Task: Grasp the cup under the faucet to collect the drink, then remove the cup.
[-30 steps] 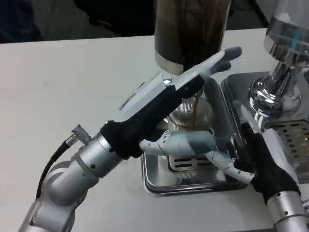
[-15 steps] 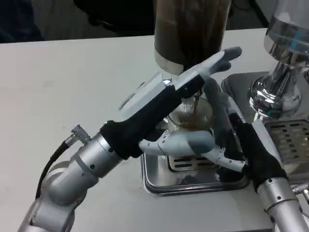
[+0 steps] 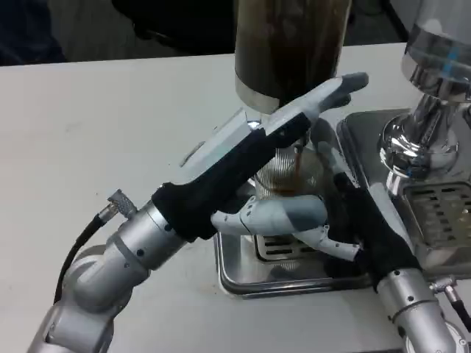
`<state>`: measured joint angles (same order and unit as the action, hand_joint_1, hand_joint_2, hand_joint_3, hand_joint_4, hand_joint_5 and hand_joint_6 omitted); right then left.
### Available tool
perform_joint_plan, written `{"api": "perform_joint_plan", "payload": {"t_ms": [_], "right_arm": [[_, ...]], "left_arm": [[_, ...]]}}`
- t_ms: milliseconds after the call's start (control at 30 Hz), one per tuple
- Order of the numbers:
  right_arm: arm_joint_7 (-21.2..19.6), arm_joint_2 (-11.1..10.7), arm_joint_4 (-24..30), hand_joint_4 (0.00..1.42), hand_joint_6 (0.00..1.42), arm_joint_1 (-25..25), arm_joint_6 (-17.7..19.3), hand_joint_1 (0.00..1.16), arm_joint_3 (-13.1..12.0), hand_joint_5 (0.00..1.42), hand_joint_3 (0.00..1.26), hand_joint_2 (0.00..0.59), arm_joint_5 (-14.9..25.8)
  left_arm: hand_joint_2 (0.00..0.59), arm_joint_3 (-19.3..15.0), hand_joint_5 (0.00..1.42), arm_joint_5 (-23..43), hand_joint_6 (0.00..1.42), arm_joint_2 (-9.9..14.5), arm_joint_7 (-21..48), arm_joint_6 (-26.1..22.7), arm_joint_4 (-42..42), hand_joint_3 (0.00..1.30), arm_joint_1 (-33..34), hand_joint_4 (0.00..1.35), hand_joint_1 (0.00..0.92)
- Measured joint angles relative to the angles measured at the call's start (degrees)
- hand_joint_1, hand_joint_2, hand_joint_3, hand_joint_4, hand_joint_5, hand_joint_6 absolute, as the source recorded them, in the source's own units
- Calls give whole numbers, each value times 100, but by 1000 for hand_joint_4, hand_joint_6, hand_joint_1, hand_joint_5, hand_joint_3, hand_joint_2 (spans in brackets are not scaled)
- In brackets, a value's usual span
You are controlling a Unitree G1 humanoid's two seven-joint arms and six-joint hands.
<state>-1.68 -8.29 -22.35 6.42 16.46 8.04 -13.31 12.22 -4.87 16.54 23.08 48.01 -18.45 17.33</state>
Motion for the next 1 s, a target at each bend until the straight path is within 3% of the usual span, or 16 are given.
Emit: {"api": "perform_joint_plan", "payload": {"t_ms": [1000], "right_arm": [[-13, 396, -1017, 0, 1, 590, 524, 734, -30, 0, 0, 193, 144]], "left_arm": [[112, -66, 87, -29, 37, 45, -227, -148, 237, 52, -176, 0, 0]]}}
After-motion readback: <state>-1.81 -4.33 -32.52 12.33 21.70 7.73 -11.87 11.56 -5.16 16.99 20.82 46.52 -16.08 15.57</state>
